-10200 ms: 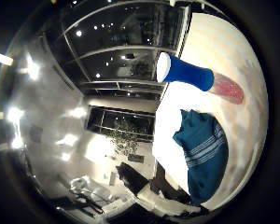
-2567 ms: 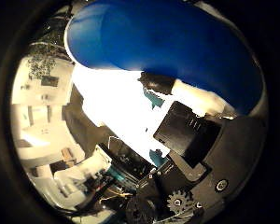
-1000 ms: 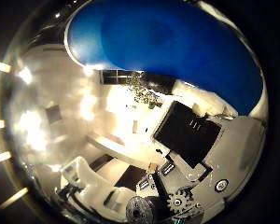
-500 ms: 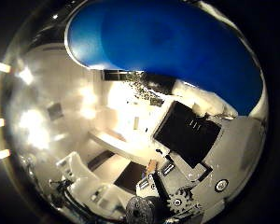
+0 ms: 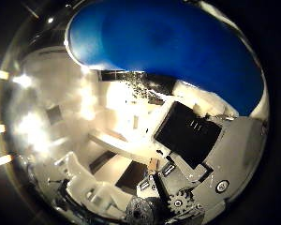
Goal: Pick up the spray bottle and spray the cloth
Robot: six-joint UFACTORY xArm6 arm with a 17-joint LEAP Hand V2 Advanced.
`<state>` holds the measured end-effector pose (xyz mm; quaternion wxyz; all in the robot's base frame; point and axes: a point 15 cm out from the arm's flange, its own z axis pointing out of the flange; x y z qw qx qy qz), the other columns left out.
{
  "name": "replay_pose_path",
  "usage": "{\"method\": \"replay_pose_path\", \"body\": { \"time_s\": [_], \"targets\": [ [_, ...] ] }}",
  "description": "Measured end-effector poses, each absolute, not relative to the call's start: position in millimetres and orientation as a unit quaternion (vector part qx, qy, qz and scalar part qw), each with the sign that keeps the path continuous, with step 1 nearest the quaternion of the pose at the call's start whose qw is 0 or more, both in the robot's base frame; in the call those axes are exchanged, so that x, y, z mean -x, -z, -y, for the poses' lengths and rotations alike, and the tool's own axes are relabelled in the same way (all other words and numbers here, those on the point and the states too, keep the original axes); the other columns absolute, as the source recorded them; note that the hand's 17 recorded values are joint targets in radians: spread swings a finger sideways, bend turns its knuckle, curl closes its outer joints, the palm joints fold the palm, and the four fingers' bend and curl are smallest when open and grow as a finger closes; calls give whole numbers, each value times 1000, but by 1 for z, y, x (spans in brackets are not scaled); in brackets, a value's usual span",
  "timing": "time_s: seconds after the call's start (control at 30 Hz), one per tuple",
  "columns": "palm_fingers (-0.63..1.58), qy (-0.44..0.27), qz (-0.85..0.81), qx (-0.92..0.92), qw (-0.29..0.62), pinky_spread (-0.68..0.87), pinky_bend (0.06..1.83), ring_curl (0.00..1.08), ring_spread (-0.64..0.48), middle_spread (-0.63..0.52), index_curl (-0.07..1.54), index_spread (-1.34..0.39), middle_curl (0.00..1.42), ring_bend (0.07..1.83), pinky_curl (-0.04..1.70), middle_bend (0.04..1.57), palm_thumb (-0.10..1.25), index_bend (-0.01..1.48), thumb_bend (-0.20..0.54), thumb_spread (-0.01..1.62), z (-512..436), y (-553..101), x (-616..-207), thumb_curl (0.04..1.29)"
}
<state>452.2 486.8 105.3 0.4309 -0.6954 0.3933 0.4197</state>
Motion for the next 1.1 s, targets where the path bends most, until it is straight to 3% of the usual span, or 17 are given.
{"method": "replay_pose_path", "body": {
  "time_s": [0.37,0.5,0.6,0.73,0.8,0.93,1.1],
  "targets": [
    [1203,-420,-388,698,430,-189,933,583,-147,-42,682,-172,566,1427,1325,1329,937,1110,-24,995,-491,-104,-451,702],
    [1147,-420,-380,712,415,-231,941,553,-150,-37,666,-200,550,1351,1195,1297,881,956,-33,937,-488,-98,-446,675],
    [1039,-418,-374,720,409,-282,961,540,-140,-45,645,-231,529,1332,1087,1209,857,730,-30,871,-487,-96,-445,663],
    [725,-413,-362,739,390,-371,954,534,-144,-61,607,-289,509,1319,984,1059,838,372,-27,886,-484,-90,-444,627],
    [567,-414,-356,748,377,-372,902,531,-139,-63,596,-315,498,1298,961,997,817,307,-30,933,-481,-88,-443,605],
    [167,-426,-345,752,367,-182,724,469,-115,-45,578,-351,436,1092,926,789,770,346,-26,1018,-482,-89,-440,547],
    [10,-426,-348,749,368,215,598,343,8,7,494,-320,354,794,783,567,723,288,-28,1047,-478,-89,-445,486]
  ]
}}
